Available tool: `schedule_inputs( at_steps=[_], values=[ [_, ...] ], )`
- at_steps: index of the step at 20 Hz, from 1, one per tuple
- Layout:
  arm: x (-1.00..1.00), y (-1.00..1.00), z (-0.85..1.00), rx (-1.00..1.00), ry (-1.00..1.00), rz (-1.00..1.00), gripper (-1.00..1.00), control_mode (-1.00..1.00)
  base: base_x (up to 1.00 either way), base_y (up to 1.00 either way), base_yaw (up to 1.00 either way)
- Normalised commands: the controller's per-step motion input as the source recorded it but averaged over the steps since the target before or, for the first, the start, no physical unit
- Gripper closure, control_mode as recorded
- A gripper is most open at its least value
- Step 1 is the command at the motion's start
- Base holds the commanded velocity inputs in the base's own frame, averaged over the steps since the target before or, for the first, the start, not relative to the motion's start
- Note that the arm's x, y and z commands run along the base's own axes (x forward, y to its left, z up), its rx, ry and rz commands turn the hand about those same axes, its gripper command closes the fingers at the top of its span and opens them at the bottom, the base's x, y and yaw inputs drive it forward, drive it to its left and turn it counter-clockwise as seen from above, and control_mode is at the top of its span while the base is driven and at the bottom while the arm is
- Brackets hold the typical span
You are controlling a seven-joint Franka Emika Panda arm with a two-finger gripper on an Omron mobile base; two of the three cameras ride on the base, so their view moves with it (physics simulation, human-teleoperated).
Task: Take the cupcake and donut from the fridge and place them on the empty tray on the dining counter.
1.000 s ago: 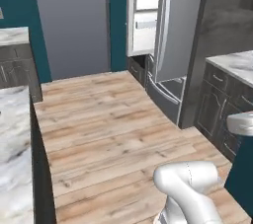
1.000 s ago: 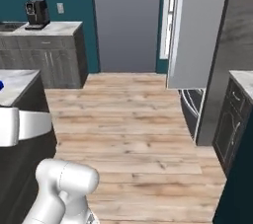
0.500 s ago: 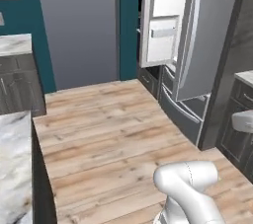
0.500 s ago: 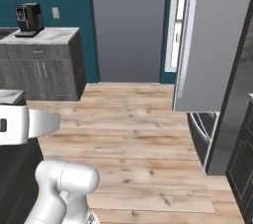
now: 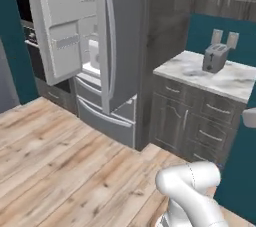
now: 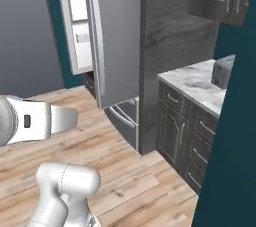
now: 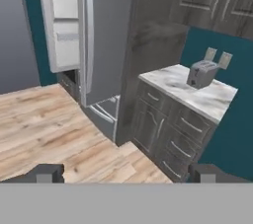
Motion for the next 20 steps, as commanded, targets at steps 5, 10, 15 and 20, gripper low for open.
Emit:
schedule_inputs(
  at_steps=[5,10,15,20],
  values=[
    [0.00,0.00,0.00,0.00,0.00,0.00,-1.00,1.00,0.62,0.70,-0.79],
    [0.00,0.00,0.00,0.00,0.00,0.00,-1.00,1.00,0.52,1.00,-0.38],
    [0.00,0.00,0.00,0.00,0.00,0.00,-1.00,1.00,0.61,1.00,-0.32],
    [0.00,0.00,0.00,0.00,0.00,0.00,-1.00,1.00,0.74,1.00,-0.45]
  ],
)
